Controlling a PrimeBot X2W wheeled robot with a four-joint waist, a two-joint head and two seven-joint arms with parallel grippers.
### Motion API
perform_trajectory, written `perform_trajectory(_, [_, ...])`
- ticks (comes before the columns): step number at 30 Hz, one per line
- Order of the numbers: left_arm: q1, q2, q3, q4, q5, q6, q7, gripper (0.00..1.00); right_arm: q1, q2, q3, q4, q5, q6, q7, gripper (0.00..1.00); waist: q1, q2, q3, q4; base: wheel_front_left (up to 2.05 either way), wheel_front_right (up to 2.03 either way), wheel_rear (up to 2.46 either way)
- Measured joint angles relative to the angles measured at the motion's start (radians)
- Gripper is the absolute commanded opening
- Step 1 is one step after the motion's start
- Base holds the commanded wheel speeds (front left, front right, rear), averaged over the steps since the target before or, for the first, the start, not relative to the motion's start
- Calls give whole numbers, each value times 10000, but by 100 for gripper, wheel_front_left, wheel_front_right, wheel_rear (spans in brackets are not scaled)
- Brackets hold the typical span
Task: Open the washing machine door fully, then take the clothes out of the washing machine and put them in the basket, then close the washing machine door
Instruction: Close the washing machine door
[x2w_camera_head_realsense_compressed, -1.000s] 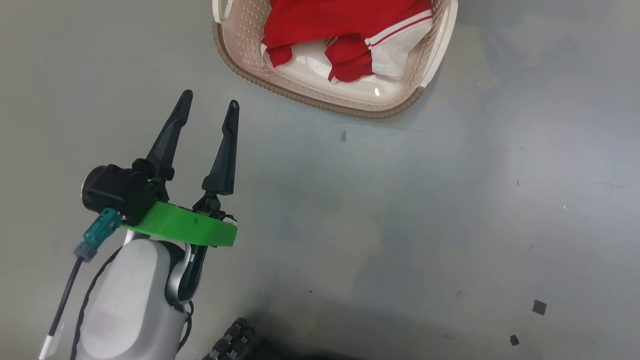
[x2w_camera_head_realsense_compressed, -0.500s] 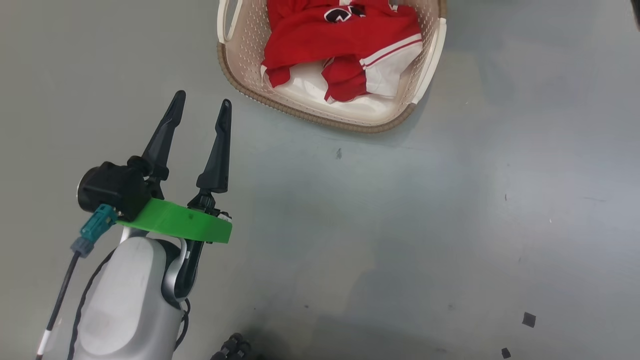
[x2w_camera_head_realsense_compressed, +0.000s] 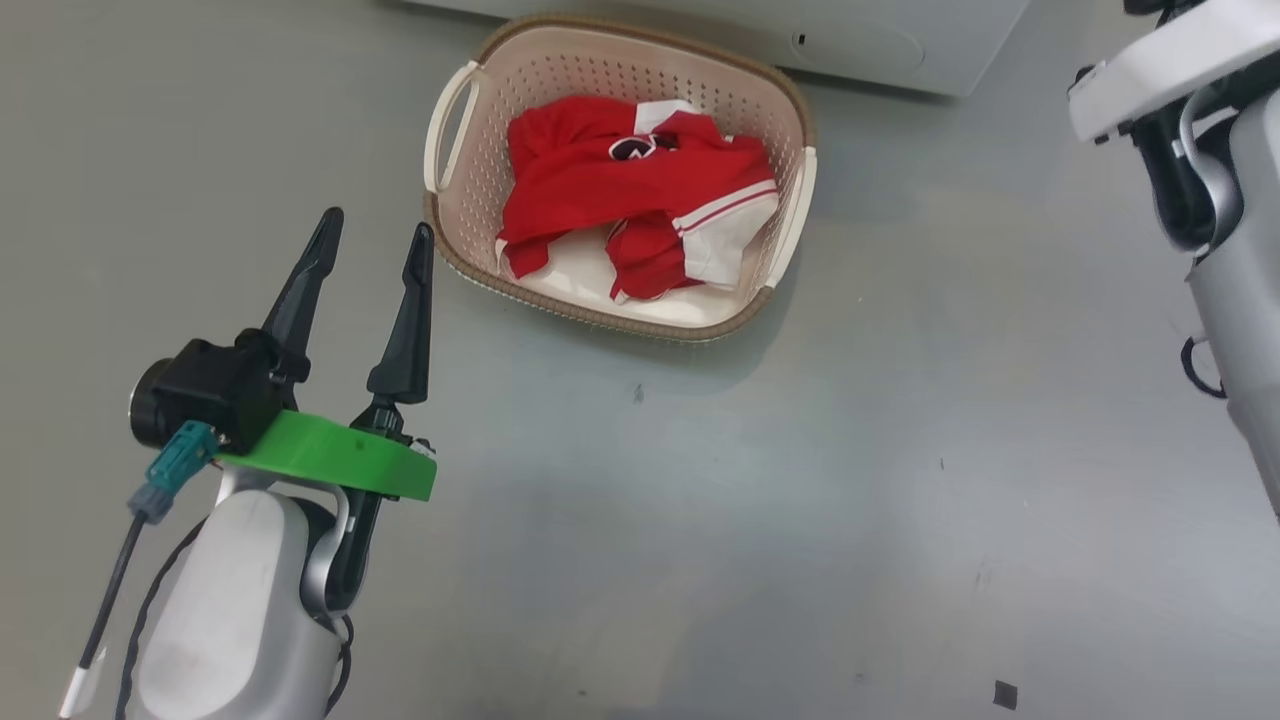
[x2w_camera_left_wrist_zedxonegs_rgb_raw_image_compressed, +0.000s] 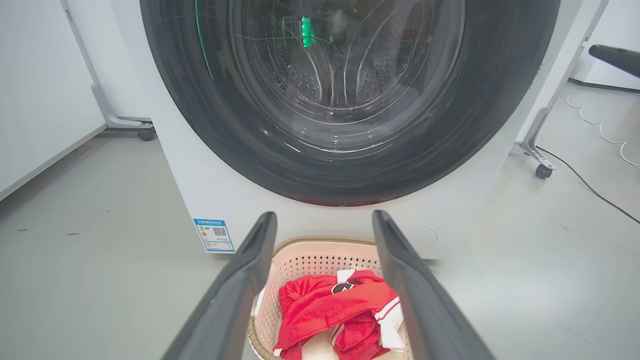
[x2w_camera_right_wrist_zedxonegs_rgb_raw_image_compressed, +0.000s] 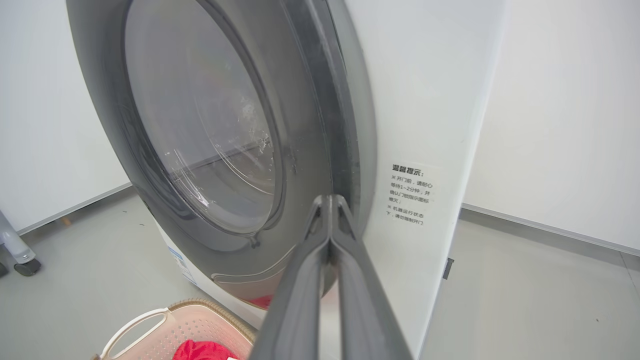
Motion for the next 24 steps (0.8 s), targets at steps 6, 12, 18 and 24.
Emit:
perform_trajectory(6, [478,201,232,94,44,0,0,100,1346,320,-472,-466,88,-159,0,0,0,0,-793,-330,0,0,0])
perform_trajectory(12, [1124,504,660,182,125,0,0,100,2613,779,-821,-1110,88,-165,0,0,0,0,-1577,-776,0,0,0])
perform_trajectory(18, [1640,535,794,255,132,0,0,100,3994,840,-1162,-1519,8,-192,0,0,0,0,-2391,-1258,0,0,0])
perform_trajectory(24, [2285,504,838,313,132,0,0,100,5318,953,-1547,-1802,6,-349,0,0,0,0,-3261,-1652,0,0,0])
